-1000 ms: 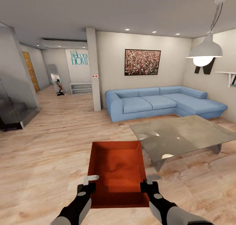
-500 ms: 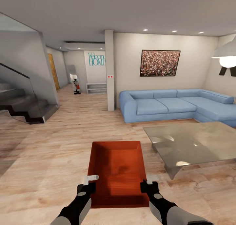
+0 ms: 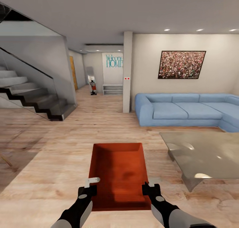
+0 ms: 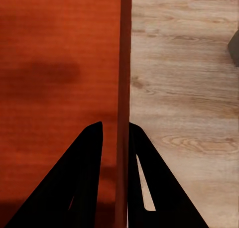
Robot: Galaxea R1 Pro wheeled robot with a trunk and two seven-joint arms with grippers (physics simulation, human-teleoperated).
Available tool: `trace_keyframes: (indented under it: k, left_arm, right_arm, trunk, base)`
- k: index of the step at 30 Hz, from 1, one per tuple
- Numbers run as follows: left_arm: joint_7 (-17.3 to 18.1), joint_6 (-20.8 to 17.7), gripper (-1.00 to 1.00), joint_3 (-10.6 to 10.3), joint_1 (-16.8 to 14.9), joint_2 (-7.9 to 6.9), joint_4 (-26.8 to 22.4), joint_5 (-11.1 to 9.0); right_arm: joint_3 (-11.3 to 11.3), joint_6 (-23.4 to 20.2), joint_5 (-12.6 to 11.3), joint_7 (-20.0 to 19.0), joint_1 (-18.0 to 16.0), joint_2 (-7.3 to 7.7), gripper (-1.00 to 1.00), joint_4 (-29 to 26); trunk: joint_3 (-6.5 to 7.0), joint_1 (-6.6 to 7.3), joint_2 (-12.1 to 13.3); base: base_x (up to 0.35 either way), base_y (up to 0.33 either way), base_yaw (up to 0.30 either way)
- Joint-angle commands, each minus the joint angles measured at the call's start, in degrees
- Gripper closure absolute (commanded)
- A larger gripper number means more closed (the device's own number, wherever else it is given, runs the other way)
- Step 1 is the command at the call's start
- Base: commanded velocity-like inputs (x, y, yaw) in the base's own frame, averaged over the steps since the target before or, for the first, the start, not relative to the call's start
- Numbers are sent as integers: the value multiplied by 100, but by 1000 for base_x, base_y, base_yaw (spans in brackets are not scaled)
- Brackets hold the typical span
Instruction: Move the two storage containers from the living room to the garage. In the garage, place one container on the floor and stack the other container on top of it (either order is fine).
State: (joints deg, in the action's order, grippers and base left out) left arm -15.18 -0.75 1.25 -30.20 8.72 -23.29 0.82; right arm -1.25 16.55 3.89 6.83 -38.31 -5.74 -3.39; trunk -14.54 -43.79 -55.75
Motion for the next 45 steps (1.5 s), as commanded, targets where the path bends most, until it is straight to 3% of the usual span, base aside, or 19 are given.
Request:
trace_keyframes:
  k: [1, 19, 27, 45]
  left_arm:
    - [-37, -13, 100, 94, -5, 6, -246, 50]
    - [-37, -13, 100, 94, -5, 6, -246, 50]
    - [-37, -13, 100, 94, -9, 6, -239, 50]
    - [-37, -13, 100, 94, -8, 4, -237, 50]
  right_arm:
    - [82, 23, -47, 55, -1, 2, 100, 14]
    - [82, 23, -47, 50, -1, 2, 100, 14]
    - [82, 23, -47, 47, -1, 3, 100, 14]
    - [82, 22, -47, 47, -1, 3, 100, 14]
  trunk:
    - [-5, 0, -6]
    - [38, 0, -6]
    - [40, 0, -6]
    - [40, 0, -6]
  base:
    - [0, 0, 300]
    - [0, 0, 292]
    - [108, 0, 34]
    - [314, 0, 0]
